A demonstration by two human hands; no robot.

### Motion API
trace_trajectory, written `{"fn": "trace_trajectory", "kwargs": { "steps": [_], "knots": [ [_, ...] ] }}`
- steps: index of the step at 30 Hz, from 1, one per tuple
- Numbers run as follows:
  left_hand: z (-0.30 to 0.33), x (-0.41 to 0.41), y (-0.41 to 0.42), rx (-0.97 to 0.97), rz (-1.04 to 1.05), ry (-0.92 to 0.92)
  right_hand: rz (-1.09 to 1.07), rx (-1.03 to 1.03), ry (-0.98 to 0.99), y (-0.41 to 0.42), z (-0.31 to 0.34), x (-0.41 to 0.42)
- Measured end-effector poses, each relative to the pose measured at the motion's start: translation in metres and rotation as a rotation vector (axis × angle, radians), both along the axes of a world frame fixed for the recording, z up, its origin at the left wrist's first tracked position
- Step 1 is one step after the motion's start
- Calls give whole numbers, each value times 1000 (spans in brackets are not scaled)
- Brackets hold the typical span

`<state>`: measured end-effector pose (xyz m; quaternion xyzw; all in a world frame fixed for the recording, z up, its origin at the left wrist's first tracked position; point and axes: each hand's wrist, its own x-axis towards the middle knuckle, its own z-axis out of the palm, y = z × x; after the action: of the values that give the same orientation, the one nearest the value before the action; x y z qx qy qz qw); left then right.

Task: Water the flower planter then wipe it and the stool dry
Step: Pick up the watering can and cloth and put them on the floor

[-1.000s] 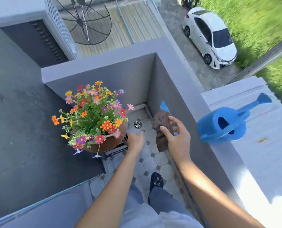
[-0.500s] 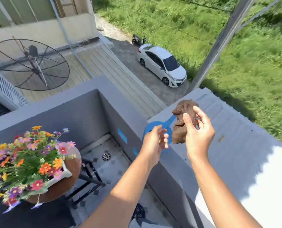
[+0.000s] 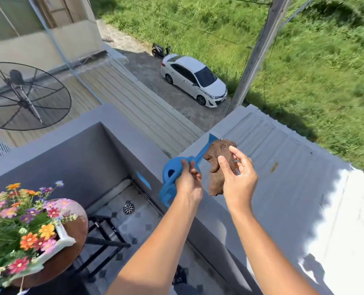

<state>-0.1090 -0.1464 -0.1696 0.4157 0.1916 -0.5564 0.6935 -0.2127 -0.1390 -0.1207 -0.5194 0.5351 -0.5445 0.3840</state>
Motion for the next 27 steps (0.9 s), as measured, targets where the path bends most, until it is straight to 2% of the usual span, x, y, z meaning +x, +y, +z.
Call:
{"fn": "trace_trajectory", "kwargs": {
  "steps": [6,10,16,21,24,27],
  "knots": [
    [0,69,22,49,23,-241,73,8,-28,1,6,8],
    [-3,116,59,170,14,-397,169,37,-43,10,3,33],
    [-35,178,100,381,-153,-725,316,161,-20,30,-24,103],
    [-117,217,137,485,-368,-882,484,264,88,55,-105,159],
    [-182,227,149,509,-433,-894,528,319,201,69,-175,180],
    [-260,235,153,531,-477,-911,546,396,231,76,-249,194]
  ]
}}
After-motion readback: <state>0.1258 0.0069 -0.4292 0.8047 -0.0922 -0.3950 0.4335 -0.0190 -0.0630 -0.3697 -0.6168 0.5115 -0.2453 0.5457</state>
